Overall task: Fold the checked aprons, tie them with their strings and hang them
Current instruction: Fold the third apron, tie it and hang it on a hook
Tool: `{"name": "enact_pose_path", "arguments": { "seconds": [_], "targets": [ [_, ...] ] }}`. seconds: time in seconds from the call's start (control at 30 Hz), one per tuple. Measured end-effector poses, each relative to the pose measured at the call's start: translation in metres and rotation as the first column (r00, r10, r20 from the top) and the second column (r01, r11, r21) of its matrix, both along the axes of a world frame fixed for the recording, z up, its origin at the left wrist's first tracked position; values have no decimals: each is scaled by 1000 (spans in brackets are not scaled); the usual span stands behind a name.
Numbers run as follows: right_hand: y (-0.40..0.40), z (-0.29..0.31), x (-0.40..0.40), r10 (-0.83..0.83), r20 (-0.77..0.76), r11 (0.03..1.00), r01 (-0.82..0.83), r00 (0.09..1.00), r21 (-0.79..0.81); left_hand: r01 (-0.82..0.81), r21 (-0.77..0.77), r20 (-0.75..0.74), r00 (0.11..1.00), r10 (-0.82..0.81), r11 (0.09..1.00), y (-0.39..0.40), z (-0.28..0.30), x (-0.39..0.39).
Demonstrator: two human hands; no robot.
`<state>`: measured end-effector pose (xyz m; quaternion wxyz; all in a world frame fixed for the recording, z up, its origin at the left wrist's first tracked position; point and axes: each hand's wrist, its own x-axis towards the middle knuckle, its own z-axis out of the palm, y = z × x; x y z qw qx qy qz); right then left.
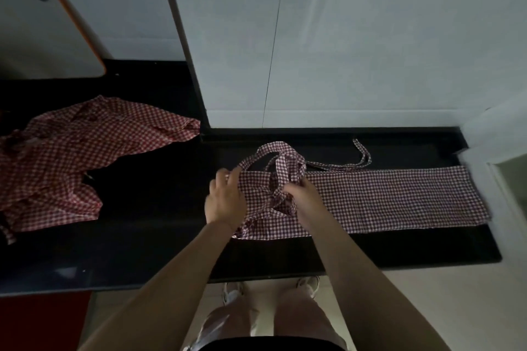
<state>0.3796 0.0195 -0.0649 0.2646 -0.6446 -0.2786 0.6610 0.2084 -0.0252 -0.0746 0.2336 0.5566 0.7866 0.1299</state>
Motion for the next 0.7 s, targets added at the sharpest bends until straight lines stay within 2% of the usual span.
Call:
{"name": "enact_pose_path", "arguments": {
  "seconds": [0.07,0.2,0.27,0.33,0.4,0.47,0.6,0.7],
  "targets": [
    [-3,7,11,30,-119,997,-37,992,-61,14,-78,-38,999,-17,997,14,-2,-7],
    [3,13,35,299,-18,928,-295,954,-226,46,-252,-73,995,-66,967,28,-9,-21],
    [11,14,44,415,17,871,-392,910,-297,23,-267,-39,999,-35,963,30,-11,-25],
    [22,16,47,348,33,911,-329,937,-248,-25,-232,43,998,36,972,31,-11,-26],
    [34,17,42,163,48,975,-153,985,-159,-53,-198,141,987,82,979,32,-10,-26],
    [45,16,32,68,44,989,-62,997,-134,-79,-185,187,976,114,980,31,-10,-28],
    [51,25,18,138,43,981,-131,990,-144,-133,-188,142,977,161,973,25,-12,-38],
    [42,49,31,190,-103,964,-205,976,-169,-183,-180,75,977,199,967,26,-15,-44]
  ]
}}
